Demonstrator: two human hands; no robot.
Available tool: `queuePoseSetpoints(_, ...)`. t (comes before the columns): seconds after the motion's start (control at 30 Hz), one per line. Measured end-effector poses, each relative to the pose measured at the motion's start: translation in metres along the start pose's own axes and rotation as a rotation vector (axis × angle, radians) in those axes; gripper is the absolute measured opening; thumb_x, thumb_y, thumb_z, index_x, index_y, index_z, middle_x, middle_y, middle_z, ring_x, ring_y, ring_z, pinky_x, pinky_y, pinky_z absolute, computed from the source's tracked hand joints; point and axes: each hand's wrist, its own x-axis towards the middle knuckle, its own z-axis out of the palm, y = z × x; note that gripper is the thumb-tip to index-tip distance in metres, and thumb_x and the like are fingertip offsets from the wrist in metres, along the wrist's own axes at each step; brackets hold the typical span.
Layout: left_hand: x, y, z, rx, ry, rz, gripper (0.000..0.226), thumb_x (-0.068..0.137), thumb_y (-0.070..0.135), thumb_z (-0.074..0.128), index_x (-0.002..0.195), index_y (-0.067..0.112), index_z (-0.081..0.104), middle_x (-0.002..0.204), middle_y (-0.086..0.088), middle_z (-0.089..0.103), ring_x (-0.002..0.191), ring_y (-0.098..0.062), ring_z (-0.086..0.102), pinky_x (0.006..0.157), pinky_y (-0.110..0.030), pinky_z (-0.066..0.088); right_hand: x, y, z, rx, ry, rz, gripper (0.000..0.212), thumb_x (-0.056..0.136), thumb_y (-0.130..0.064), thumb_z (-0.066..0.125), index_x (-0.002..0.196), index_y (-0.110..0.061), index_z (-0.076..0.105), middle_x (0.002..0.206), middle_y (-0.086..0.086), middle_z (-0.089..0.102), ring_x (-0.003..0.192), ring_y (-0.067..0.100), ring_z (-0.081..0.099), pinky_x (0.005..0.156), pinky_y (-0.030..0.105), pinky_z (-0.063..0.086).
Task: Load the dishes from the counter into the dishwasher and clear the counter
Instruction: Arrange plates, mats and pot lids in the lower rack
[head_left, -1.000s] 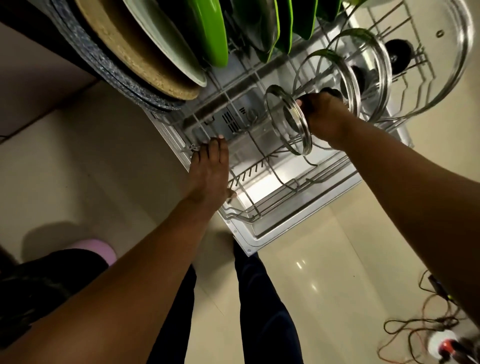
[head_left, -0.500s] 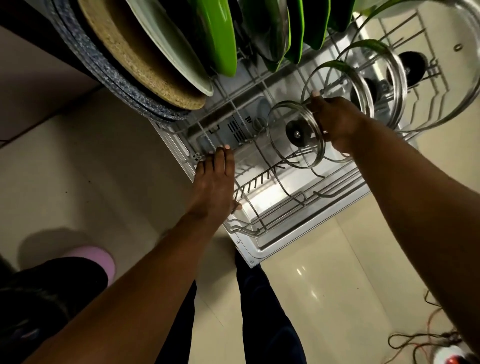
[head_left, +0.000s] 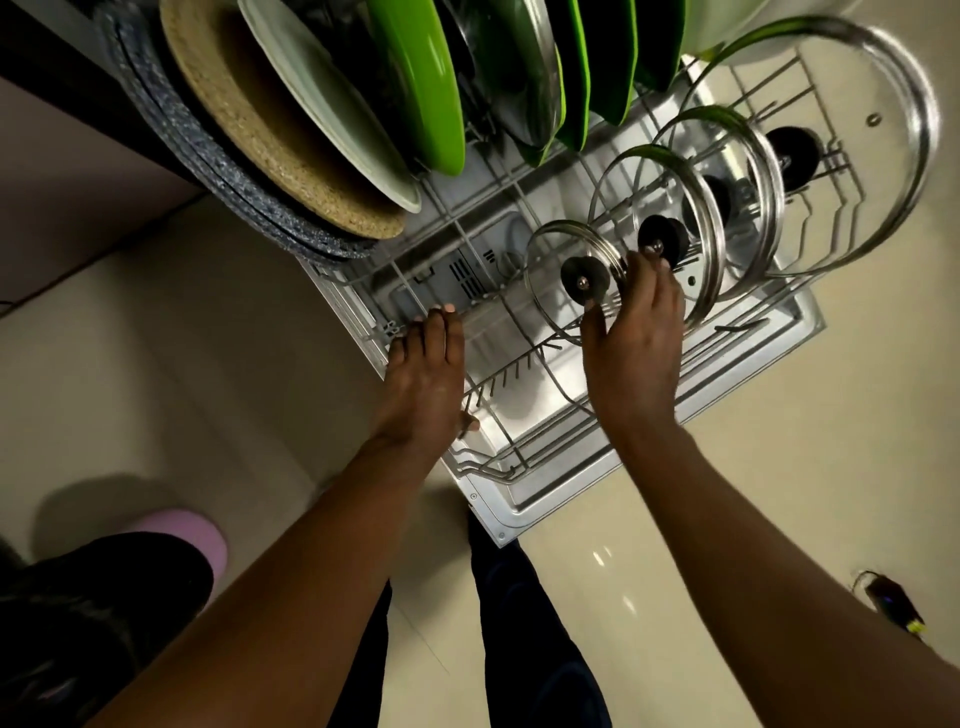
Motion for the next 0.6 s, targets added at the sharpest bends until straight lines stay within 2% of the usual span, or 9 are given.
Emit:
queuePoseSetpoints(0.07, 0.0, -0.002, -0.006, -0.097, -0.048, -0.002, 0.134, 0.064, 0.059, 0.079, 0.151, 0.0, -0.003, 0.158, -0.022, 0.009, 0.146, -0.038, 0.013, 0.119, -0.043, 0.016, -0.02, -0.001, -0.002, -0.112, 0.004, -0.03, 0.061, 0.09, -0.017, 0.061, 0.142, 0.003, 0.037, 0.149, 0.021, 0.036, 0.14, 0.035, 0.029, 0.118, 0.042, 0.023)
queuePoseSetpoints(0.13, 0.0, -0.004, -0.017, -0.246, -0.09, -0.007, 0.12, 0.076, 0.046, 0.076, 0.151, 0.001, -0.007, 0.16, -0.02, -0.001, 0.148, -0.036, -0.004, 0.12, -0.042, 0.005, -0.039, 0.001, -0.006, -0.165, -0.033, -0.071, 0.065, 0.088, -0.016, 0.062, 0.144, 0.004, 0.035, 0.15, 0.022, 0.034, 0.14, 0.037, 0.028, 0.119, 0.042, 0.02)
queuePoseSetpoints(0.17, -0.002, -0.006, -0.024, -0.284, -0.085, -0.005, 0.112, 0.082, 0.04, 0.073, 0.152, 0.002, -0.006, 0.16, -0.019, -0.002, 0.148, -0.034, -0.006, 0.12, -0.041, 0.003, -0.048, 0.003, -0.007, -0.18, -0.062, -0.078, 0.067, 0.087, -0.014, 0.063, 0.145, 0.004, 0.033, 0.15, 0.023, 0.033, 0.14, 0.038, 0.027, 0.119, 0.043, 0.019)
queuePoseSetpoints(0.27, -0.02, -0.015, -0.045, -0.339, 0.069, 0.033, 0.08, 0.09, 0.023, 0.063, 0.151, 0.006, 0.016, 0.156, -0.016, 0.024, 0.147, -0.03, 0.017, 0.12, -0.038, 0.019, -0.074, 0.005, -0.016, -0.209, -0.148, -0.066, 0.067, 0.084, -0.007, 0.066, 0.142, 0.007, 0.036, 0.148, 0.026, 0.035, 0.138, 0.041, 0.03, 0.116, 0.05, 0.026)
queuePoseSetpoints(0.33, -0.047, -0.028, -0.06, -0.353, 0.168, 0.052, 0.064, 0.086, 0.015, 0.066, 0.142, 0.01, 0.036, 0.14, -0.013, 0.048, 0.132, -0.026, 0.042, 0.11, -0.034, 0.036, -0.092, 0.001, -0.028, -0.214, -0.198, -0.09, 0.061, 0.084, -0.006, 0.065, 0.139, 0.008, 0.041, 0.145, 0.028, 0.039, 0.135, 0.043, 0.034, 0.112, 0.053, 0.031)
queuePoseSetpoints(0.4, -0.08, -0.046, -0.072, -0.368, 0.241, 0.018, 0.058, 0.076, 0.009, 0.074, 0.129, 0.013, 0.051, 0.121, -0.008, 0.061, 0.113, -0.024, 0.057, 0.097, -0.034, 0.047, -0.106, -0.011, -0.045, -0.215, -0.225, -0.166, 0.057, 0.085, -0.004, 0.065, 0.136, 0.009, 0.045, 0.14, 0.029, 0.044, 0.13, 0.044, 0.04, 0.108, 0.054, 0.036)
queuePoseSetpoints(0.47, -0.114, -0.064, -0.084, -0.403, 0.242, -0.047, 0.056, 0.079, 0.011, 0.072, 0.132, 0.013, 0.052, 0.121, -0.009, 0.061, 0.113, -0.026, 0.057, 0.097, -0.037, 0.046, -0.117, -0.03, -0.065, -0.198, -0.241, -0.232, 0.055, 0.083, -0.002, 0.066, 0.133, 0.008, 0.048, 0.134, 0.027, 0.05, 0.123, 0.042, 0.046, 0.102, 0.051, 0.042)
queuePoseSetpoints(0.53, -0.153, -0.084, -0.104, -0.447, 0.221, -0.111, 0.055, 0.088, 0.018, 0.064, 0.139, 0.014, 0.045, 0.133, -0.009, 0.054, 0.122, -0.028, 0.049, 0.103, -0.038, 0.04, -0.123, -0.059, -0.089, -0.167, -0.232, -0.31, 0.055, 0.078, 0.001, 0.068, 0.13, 0.005, 0.052, 0.128, 0.022, 0.054, 0.114, 0.037, 0.051, 0.094, 0.046, 0.047)
queuePoseSetpoints(0.6, -0.189, -0.102, -0.122, -0.42, 0.224, -0.172, 0.048, 0.093, 0.02, 0.056, 0.14, 0.017, 0.044, 0.138, -0.005, 0.047, 0.123, -0.028, 0.046, 0.1, -0.038, 0.041, -0.124, -0.09, -0.108, -0.181, -0.22, -0.399, 0.052, 0.074, 0.002, 0.067, 0.124, 0.0, 0.056, 0.122, 0.017, 0.057, 0.107, 0.033, 0.054, 0.087, 0.043, 0.046)
